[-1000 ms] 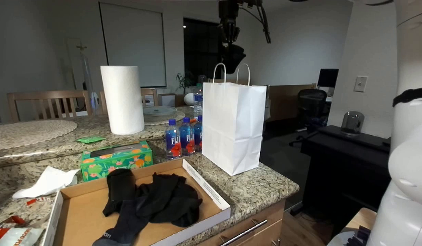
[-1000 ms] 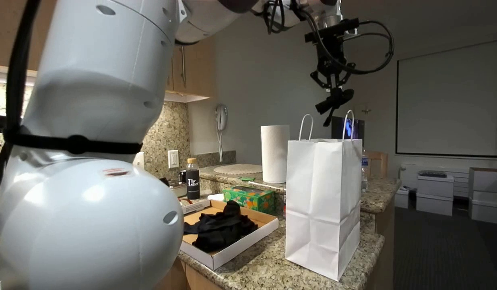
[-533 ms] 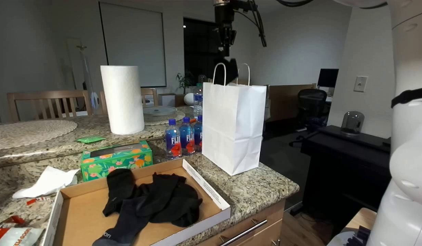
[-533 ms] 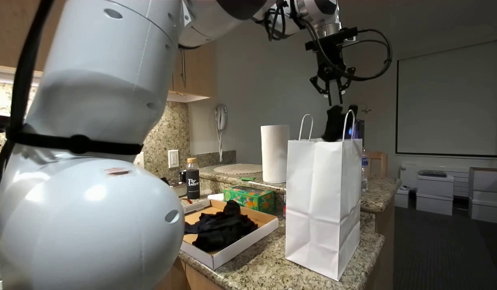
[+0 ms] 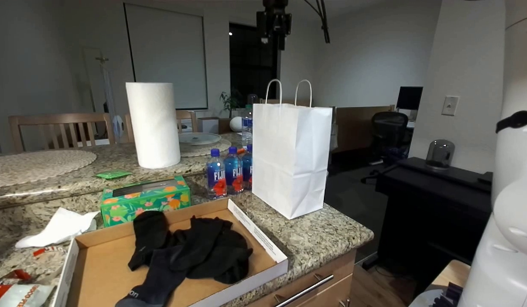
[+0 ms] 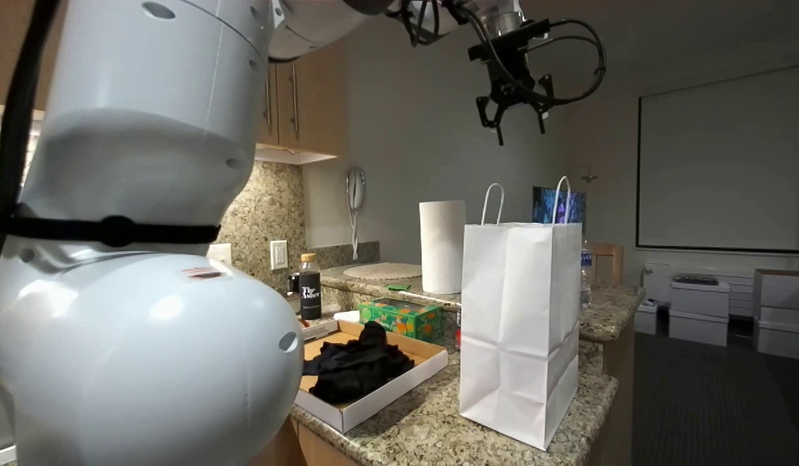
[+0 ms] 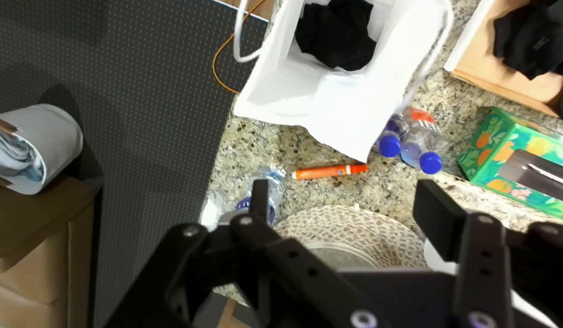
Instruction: Place the black socks inside the white bag
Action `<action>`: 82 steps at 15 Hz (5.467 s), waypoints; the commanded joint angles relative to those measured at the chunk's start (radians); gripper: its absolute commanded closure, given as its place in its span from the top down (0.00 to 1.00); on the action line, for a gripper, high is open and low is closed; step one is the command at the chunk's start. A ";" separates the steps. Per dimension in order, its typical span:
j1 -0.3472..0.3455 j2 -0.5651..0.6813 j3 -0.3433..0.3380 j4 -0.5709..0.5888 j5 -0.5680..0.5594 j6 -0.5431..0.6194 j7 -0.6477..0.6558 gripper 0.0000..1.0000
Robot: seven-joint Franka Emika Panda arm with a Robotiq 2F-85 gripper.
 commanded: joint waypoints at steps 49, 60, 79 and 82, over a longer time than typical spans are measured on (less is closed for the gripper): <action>0.274 0.084 0.188 -1.006 0.157 0.769 0.806 0.12; 0.277 -0.174 0.278 -0.685 -0.028 0.378 0.699 0.11; 0.241 0.033 0.266 0.009 -0.091 -0.105 0.364 0.11; 0.255 0.058 0.267 0.033 -0.103 -0.121 0.364 0.11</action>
